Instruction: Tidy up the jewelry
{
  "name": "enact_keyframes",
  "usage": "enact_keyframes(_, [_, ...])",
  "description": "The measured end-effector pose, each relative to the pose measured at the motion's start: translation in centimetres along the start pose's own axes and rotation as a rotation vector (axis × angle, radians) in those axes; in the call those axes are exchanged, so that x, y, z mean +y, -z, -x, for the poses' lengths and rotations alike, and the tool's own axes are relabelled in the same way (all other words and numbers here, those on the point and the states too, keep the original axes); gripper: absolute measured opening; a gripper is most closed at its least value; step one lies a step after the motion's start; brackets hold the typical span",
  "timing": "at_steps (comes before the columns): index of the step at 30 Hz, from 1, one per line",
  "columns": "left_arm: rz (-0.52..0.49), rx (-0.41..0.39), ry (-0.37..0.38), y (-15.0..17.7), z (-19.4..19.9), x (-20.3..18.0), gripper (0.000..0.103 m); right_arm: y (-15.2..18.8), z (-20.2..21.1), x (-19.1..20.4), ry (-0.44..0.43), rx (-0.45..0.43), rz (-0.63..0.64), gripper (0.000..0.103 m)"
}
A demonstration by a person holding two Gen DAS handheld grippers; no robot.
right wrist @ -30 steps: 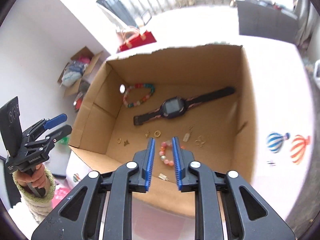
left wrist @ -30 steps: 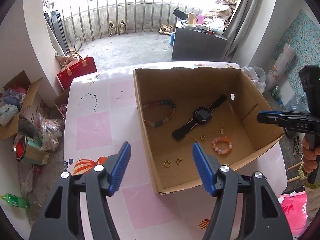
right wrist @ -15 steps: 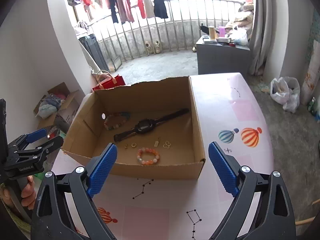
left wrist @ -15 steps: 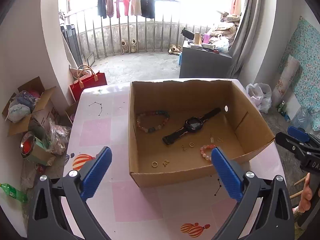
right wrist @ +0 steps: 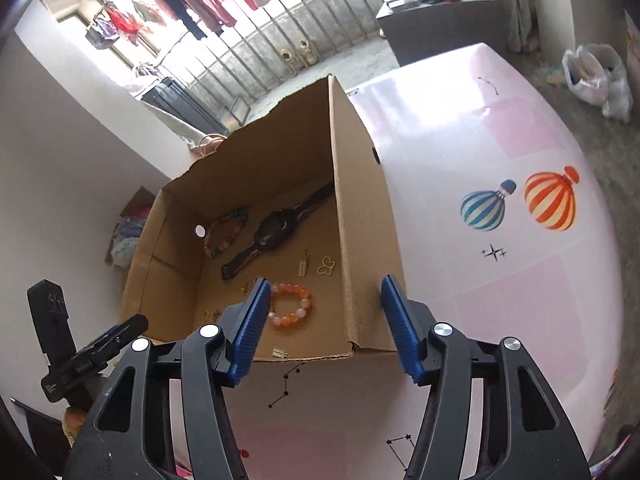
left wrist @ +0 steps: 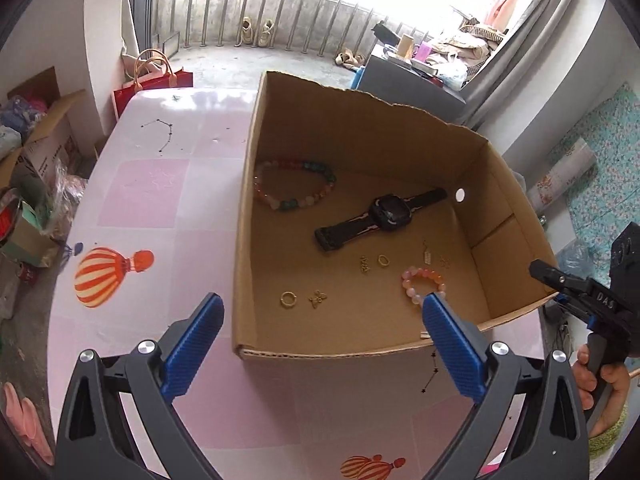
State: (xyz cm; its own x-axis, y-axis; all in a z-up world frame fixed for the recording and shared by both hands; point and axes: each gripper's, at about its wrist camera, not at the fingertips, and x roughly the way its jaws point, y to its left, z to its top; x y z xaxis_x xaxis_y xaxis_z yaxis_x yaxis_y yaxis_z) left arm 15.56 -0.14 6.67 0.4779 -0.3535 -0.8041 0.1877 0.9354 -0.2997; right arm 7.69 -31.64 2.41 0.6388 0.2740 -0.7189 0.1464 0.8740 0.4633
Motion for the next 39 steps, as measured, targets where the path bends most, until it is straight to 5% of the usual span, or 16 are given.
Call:
enact_keyframes(16, [0.001, 0.038, -0.042, 5.1, 3.9, -0.6, 0.097, 5.4, 3.0, 1.6, 0.031, 0.033, 0.019, 0.048])
enact_keyframes(20, [-0.028, -0.052, -0.079, 6.5, 6.5, -1.1, 0.097, 6.9, 4.8, 2.4, 0.051, -0.028, 0.037, 0.049])
enact_keyframes(23, [-0.084, -0.191, -0.131, 7.5, 10.1, -2.5, 0.097, 7.9, 8.2, 3.8, 0.120, -0.161, 0.101, 0.064])
enact_keyframes(26, [-0.115, -0.240, -0.138, 8.7, 12.1, -3.5, 0.097, 10.0, 10.4, 5.4, 0.126, -0.219, 0.185, 0.077])
enact_keyframes(35, [-0.106, -0.197, -0.165, 11.8, 11.6, -5.4, 0.097, 14.3, 7.8, 8.4, 0.211, -0.109, 0.272, 0.091])
enact_keyframes(39, [-0.095, -0.171, -0.283, 12.2, 10.7, -5.7, 0.097, 15.0, 6.4, 9.6, 0.274, -0.079, 0.300, 0.093])
